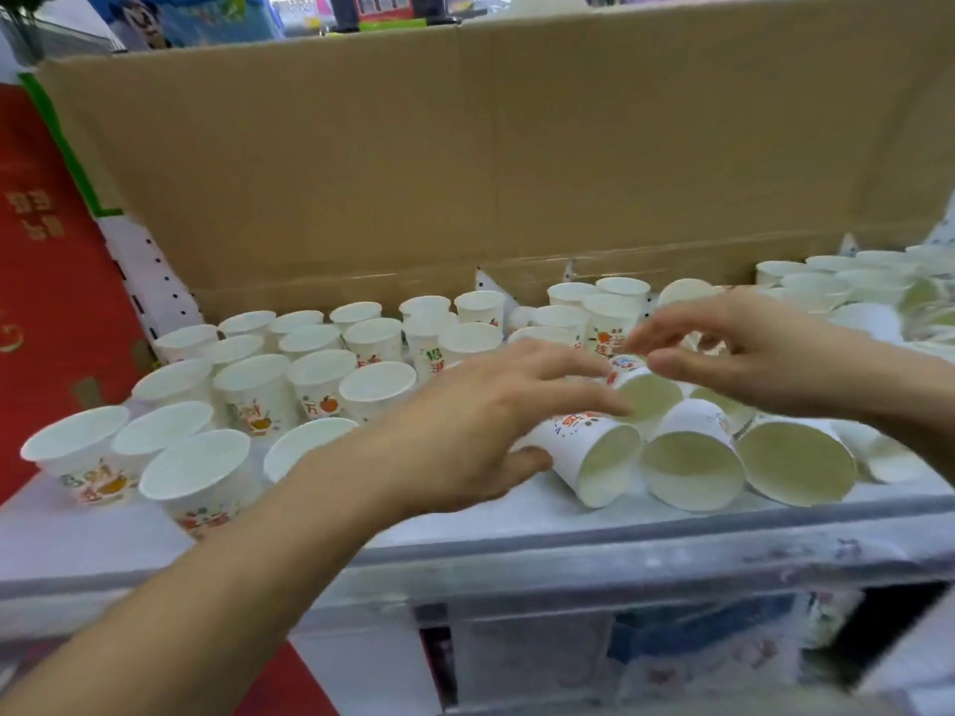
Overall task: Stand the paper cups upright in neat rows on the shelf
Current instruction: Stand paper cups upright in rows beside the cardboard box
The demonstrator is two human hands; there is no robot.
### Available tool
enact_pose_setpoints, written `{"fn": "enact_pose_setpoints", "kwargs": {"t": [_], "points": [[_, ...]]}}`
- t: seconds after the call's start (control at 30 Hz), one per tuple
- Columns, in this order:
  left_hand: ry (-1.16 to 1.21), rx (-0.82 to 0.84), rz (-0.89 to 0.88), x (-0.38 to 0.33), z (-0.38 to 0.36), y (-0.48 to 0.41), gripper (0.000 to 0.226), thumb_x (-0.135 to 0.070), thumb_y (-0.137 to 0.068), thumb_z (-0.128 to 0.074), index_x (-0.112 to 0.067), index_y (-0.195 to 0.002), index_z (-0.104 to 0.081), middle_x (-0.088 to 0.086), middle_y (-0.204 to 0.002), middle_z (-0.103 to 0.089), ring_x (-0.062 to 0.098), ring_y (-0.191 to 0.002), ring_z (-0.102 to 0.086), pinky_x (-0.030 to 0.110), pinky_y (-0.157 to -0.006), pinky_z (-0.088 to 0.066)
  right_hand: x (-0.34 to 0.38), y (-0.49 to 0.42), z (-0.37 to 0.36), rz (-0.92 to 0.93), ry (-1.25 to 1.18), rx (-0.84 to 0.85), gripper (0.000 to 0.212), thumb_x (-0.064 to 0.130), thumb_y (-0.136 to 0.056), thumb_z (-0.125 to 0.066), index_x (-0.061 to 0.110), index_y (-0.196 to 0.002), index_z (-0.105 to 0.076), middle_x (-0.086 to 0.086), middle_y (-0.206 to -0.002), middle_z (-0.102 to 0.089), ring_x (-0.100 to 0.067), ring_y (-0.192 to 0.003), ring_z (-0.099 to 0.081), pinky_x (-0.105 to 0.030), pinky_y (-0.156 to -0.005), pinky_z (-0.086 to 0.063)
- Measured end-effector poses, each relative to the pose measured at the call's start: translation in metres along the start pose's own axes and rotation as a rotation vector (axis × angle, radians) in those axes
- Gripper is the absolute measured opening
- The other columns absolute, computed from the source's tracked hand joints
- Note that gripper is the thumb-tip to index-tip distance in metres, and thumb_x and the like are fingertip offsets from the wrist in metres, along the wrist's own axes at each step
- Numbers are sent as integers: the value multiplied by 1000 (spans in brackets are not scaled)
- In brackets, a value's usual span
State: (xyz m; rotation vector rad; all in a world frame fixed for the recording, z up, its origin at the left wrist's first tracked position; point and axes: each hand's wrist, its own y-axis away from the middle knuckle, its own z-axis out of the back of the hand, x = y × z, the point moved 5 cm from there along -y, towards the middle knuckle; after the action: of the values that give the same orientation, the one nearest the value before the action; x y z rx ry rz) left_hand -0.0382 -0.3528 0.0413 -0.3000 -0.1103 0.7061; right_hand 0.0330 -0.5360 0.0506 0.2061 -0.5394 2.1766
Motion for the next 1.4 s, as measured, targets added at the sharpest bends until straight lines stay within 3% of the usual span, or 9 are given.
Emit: {"fn": "enact_pose_setpoints", "kwargs": {"t": [0.17,0.3,0.47,0.67,0.73,0.9,1.1,1.3,1.4], "points": [[-243,73,-170,-8,-35,-15,35,-19,-86,-69,-32,-118,-62,-7,-147,-40,14,-133,-33,33,-96,-41,-7,45,-12,-2,69,-67,29,51,-82,-55,37,-105,-65,22,-105,-61,-1,-102,-55,-38,-91,-46],[-236,57,-142,0,-38,-13,12,-31,-86,-69,-27,-97,-66,-6,-141,-46,13,-122,-45,31,-82,-49,-1,64,-23,94,265,69,55,55,-74,-60,45,-127,-47,25,-127,-45,-4,-119,-39,-30,-99,-36],[30,15,71,15,-28,-2,11,-37,-85,-69,-26,-85,-67,-11,-132,-52,9,-112,-51,31,-86,-48,-5,67,-40,151,611,171,92,22,-72,-58,47,-144,-6,21,-146,-22,-6,-130,-23,-21,-97,-23],[286,63,378,31,-12,20,12,-39,-86,-65,-28,-81,-66,-14,-92,-65,-1,-81,-58,29,-77,-53,-5,52,-50,233,814,136,78,28,-76,-60,36,-144,-23,14,-142,-38,-14,-123,-40,-31,-96,-38],[272,100,433,35,-12,26,13,-39,-89,-61,-27,-86,-66,-14,-91,-66,0,-83,-59,35,-79,-53,-3,48,-47,236,745,71,70,33,-73,-64,32,-137,-38,9,-131,-49,-17,-113,-47,-31,-87,-42],[182,172,474,37,-7,37,10,-36,-95,-54,-31,-87,-59,-8,-95,-65,10,-86,-58,31,-75,-48,-1,32,-39,-69,-110,-41,63,59,-61,-67,44,-120,-51,20,-115,-58,4,-100,-54,-20,-82,-43],[164,159,467,38,-3,44,25,-46,-90,-58,-36,-112,-55,-16,-131,-49,2,-102,-46,24,-82,-38,6,22,-59,-195,-103,20,53,59,-68,-72,38,-114,-55,23,-101,-58,9,-86,-53,-12,-63,-38],[55,-9,562,26,-7,28,63,-77,-73,-52,-32,-117,-52,-12,-120,-55,9,-105,-51,34,-83,-45,9,20,-53,-198,-142,94,88,76,-64,-60,34,-139,-40,16,-129,-48,-7,-111,-50,-24,-86,-40],[-12,-21,624,25,-14,22,65,-79,-69,-55,-30,-113,-50,-11,-114,-56,12,-101,-51,40,-83,-49,13,17,-53,-149,-192,67,79,68,-70,-62,33,-138,-44,12,-131,-51,-4,-111,-51,-19,-83,-40]]}}
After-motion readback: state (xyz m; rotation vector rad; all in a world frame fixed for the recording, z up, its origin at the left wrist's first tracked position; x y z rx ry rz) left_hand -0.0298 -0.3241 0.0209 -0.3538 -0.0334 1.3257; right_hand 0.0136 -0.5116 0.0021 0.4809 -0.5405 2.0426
